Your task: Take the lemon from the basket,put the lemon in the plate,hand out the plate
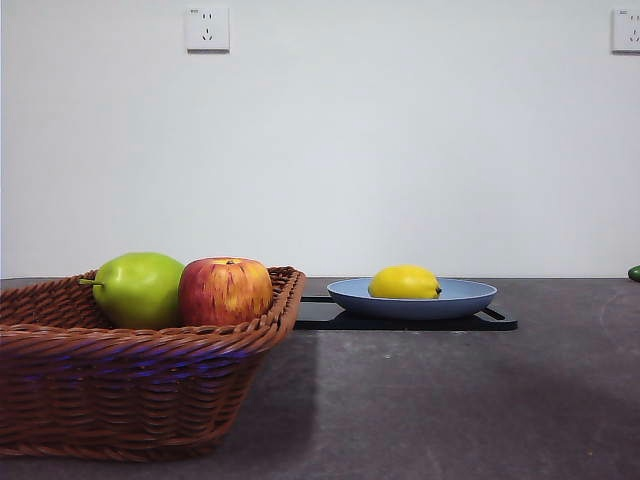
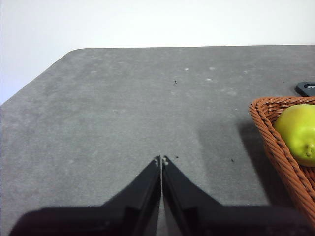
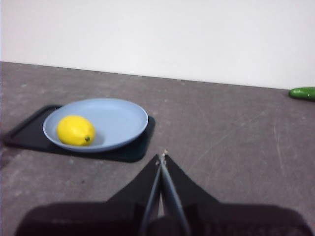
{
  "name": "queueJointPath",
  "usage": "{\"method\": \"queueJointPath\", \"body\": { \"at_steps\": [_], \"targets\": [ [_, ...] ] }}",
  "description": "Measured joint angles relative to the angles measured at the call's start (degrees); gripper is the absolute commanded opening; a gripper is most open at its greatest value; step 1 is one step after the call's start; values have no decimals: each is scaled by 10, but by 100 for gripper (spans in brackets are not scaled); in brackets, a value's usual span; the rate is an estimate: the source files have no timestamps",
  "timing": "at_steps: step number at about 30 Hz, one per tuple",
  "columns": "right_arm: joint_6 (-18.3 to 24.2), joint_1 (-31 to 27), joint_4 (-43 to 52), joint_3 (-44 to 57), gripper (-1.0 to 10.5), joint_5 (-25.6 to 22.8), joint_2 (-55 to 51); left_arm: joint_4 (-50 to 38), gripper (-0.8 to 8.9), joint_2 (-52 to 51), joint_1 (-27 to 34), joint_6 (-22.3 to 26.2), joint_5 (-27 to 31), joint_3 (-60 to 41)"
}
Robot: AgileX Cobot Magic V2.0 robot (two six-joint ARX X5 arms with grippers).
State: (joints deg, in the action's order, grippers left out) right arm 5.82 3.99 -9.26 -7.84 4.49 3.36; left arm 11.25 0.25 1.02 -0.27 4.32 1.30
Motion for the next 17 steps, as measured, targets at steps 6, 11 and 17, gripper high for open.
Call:
{"method": "queueJointPath", "body": {
  "at_steps": [6,11,17],
  "targets": [
    [0,-2,9,41,4,0,-28,0,8,0,0,0,0,0],
    [0,-3,9,70,4,0,-31,0,8,0,0,0,0,0],
    [0,-3,7,72,4,0,-32,0,8,0,0,0,0,0]
  ]
}}
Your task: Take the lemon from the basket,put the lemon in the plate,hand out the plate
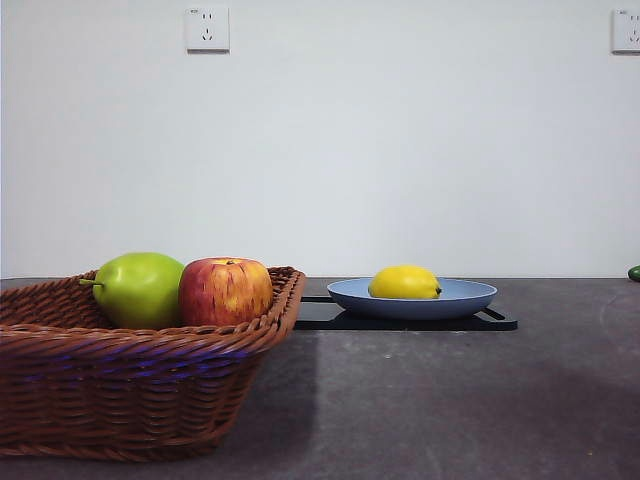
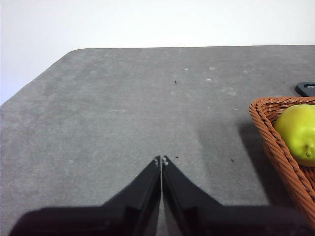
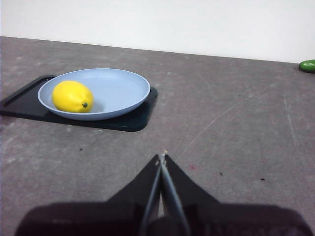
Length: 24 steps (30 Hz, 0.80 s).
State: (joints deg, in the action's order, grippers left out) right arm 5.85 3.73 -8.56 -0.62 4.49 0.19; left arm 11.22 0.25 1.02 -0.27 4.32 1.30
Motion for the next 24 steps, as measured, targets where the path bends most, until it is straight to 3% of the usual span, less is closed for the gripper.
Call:
{"method": "queueJointPath", "body": {
  "at_steps": [24],
  "targets": [
    [-5,0,-3,0,4,-2,0,0,8,0,0,0,0,0]
  ]
}}
